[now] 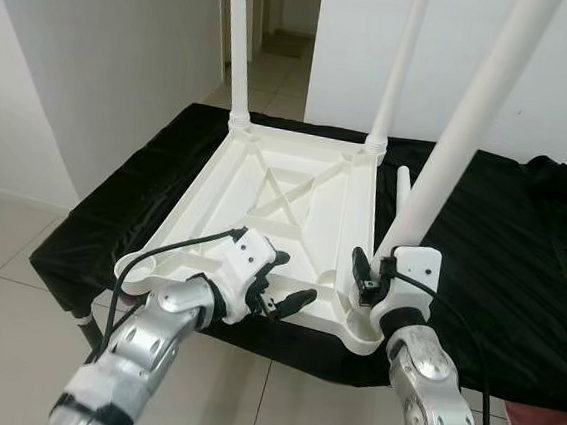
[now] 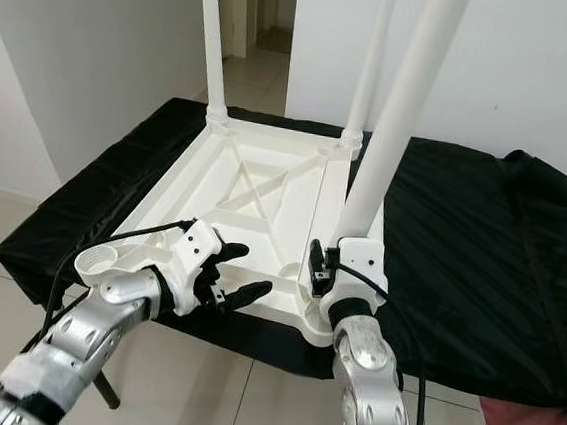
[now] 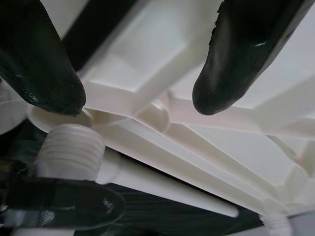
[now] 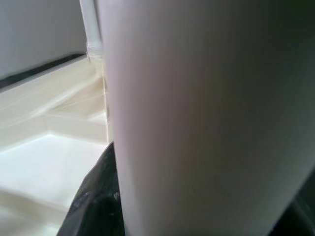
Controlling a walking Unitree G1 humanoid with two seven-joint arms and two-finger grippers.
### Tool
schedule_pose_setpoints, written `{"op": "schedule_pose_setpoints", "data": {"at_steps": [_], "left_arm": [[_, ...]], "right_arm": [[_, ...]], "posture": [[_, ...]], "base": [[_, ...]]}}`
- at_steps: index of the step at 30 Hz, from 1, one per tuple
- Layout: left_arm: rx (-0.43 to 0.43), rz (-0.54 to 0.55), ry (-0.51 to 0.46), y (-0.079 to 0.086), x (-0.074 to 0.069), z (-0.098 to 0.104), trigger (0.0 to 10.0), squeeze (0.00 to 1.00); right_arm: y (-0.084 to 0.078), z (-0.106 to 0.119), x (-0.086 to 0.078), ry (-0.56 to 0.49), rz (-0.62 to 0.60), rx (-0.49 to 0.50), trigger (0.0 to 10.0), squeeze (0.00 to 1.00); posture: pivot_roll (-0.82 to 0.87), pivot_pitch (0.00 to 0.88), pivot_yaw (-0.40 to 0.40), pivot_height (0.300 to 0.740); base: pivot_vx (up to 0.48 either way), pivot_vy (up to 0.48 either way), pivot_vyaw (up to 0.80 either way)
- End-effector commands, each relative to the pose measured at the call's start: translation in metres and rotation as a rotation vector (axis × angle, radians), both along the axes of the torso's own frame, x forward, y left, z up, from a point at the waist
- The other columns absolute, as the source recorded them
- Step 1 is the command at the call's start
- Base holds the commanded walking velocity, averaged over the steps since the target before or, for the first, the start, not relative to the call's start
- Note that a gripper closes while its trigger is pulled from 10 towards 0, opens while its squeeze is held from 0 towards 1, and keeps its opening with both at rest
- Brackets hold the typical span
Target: Building children table
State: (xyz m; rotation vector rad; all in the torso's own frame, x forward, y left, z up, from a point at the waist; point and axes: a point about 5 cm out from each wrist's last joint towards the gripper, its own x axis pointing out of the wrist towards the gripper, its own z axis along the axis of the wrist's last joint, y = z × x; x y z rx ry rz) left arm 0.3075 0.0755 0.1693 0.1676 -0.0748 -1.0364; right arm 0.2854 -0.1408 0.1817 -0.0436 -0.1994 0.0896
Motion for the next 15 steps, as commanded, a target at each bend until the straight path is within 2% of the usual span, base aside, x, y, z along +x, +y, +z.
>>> {"op": "schedule_pose_setpoints", "data": {"at_steps": [1, 6, 9, 10, 15], "left_arm": [[-0.039, 0.156, -0.003, 0.007, 0.002, 0.004, 10.0, 0.0], [-0.075, 0.163, -0.031, 0.009, -0.008, 0.008, 10.0, 0.0], [-0.105, 0.159, 0.017, 0.006, -0.02, 0.003, 10.0, 0.0], [-0.105, 0.159, 0.017, 0.006, -0.02, 0.003, 10.0, 0.0], [-0.116, 0.135, 0.061, -0.003, -0.031, -0.002, 10.0, 0.0]], "right_arm": [[0.002, -0.001, -0.004, -0.008, 0.011, -0.009, 10.0, 0.0], [-0.002, -0.008, -0.011, 0.016, 0.019, -0.026, 10.0, 0.0], [-0.005, -0.017, -0.018, 0.033, 0.056, -0.05, 10.0, 0.0], [-0.005, -0.017, -0.018, 0.033, 0.056, -0.05, 10.0, 0.0], [0.004, -0.022, -0.015, 0.015, 0.188, -0.124, 10.0, 0.0]], "posture": [[-0.01, 0.133, 0.029, 0.74], [0.0, 0.142, 0.024, 0.74], [-0.01, 0.146, 0.028, 0.74], [-0.01, 0.146, 0.028, 0.74], [-0.01, 0.144, 0.022, 0.74]], "base": [[0.0, 0.0, 0.0], [0.0, 0.0, 0.0], [0.0, 0.0, 0.0], [0.0, 0.0, 0.0], [0.0, 0.0, 0.0]]}}
